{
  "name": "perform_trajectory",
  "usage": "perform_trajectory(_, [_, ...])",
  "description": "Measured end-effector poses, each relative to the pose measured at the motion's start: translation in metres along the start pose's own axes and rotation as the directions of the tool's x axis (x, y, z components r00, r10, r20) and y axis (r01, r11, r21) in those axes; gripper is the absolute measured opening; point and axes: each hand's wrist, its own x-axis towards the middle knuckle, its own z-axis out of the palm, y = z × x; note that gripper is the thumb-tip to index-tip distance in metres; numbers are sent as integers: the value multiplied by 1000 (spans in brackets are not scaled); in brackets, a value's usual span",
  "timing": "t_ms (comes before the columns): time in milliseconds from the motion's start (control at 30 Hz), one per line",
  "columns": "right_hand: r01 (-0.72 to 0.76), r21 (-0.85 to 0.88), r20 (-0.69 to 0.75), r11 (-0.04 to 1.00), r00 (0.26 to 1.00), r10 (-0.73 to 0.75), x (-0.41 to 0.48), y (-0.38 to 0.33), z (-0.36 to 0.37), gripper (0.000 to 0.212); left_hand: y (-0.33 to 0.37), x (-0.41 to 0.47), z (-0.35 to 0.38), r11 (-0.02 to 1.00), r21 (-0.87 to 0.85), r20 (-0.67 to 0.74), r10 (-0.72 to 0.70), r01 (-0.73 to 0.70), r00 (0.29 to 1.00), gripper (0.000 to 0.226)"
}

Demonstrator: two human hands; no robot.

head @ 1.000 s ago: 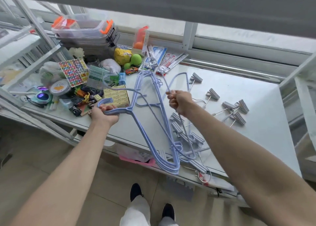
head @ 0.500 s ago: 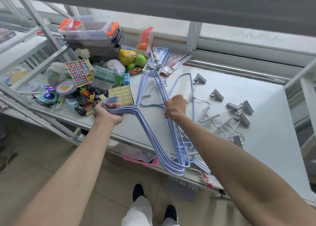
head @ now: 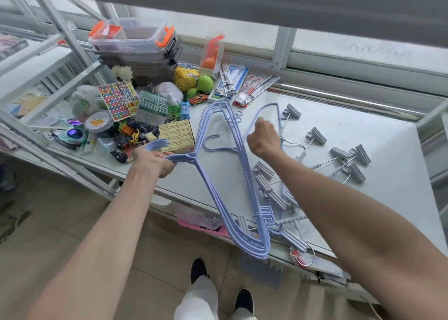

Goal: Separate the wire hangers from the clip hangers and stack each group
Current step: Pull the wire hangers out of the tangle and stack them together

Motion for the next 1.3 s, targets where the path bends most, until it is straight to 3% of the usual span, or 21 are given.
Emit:
perform_trajectory(267, [213,-38,172,976,964,-204,45,-11,-5,62,11,-11,-8,996,-44,60,-73,75,996,50])
perform_trajectory(367, [170,24,317,985,933,-169,52,-15,-10,69,17,-6,-11,994,-53,80,-95,99,992,53])
perform_trajectory(467, [156,13,375,988,915,-149,56,-18,-13,74,23,-2,-18,991,-57,101,-114,120,988,56])
perform_trajectory(533, [165,-49,395,985,909,-132,56,-18,-13,67,25,1,-20,989,-65,115,-124,132,986,60])
perform_trajectory(667, [203,-132,408,970,903,-133,54,-15,-11,27,25,1,-20,994,-54,117,-84,91,990,52])
perform_trajectory(933, [283,-215,334,935,921,-202,48,-19,-16,24,23,6,-21,993,-85,107,-76,86,991,50])
perform_trajectory(1067, [317,-232,330,920,915,-232,45,-18,-14,36,21,11,-22,996,-73,111,-51,59,993,57])
perform_trajectory(1300, [363,-311,333,878,907,-257,40,-9,-2,14,18,11,-23,996,-66,105,-55,62,993,50])
